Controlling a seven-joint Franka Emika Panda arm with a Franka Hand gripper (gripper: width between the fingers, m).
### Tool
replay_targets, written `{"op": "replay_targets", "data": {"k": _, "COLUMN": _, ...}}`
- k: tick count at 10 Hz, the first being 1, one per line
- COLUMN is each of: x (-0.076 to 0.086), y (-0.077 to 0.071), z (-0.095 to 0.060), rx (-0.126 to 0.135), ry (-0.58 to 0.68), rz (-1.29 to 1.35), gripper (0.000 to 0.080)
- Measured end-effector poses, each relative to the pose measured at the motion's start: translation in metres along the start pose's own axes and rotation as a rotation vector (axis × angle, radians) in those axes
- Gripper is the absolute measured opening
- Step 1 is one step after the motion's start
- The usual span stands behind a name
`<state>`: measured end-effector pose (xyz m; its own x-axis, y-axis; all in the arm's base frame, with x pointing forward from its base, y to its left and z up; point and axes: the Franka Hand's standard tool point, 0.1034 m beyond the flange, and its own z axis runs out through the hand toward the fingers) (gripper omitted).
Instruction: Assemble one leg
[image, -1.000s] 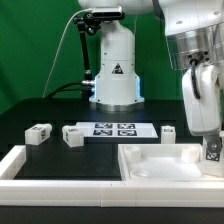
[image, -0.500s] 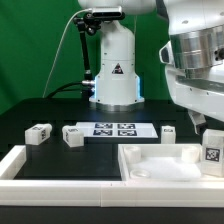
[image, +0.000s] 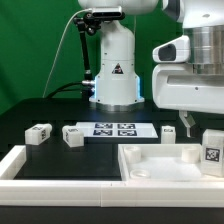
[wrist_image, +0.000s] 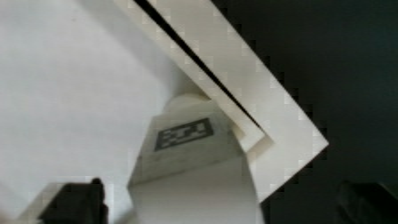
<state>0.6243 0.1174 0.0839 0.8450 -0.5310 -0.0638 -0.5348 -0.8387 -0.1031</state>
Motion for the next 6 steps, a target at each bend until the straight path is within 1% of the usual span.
{"op": "replay_targets", "data": {"k": 1, "x": 0.0014, "y": 0.0028, "z": 0.0012, "rx": -0.001, "ry": 0.001, "rz": -0.118, "gripper": 0.0649}}
{"op": "replay_targets", "data": {"k": 3, "x": 0.0007, "y": 0.0021, "z": 0.0013, "rx": 0.000, "ry": 0.000, "rz": -0.137, "gripper": 0.0649}}
{"op": "replay_targets", "data": {"k": 5, "x": 0.0007, "y": 0.0021, "z": 0.0013, "rx": 0.000, "ry": 0.000, "rz": -0.137, "gripper": 0.0381}}
{"op": "replay_targets", "data": {"k": 6, "x": 0.0007, "y": 0.0019, "z": 0.0012, "rx": 0.001, "ry": -0.001, "rz": -0.117, "gripper": 0.0381}}
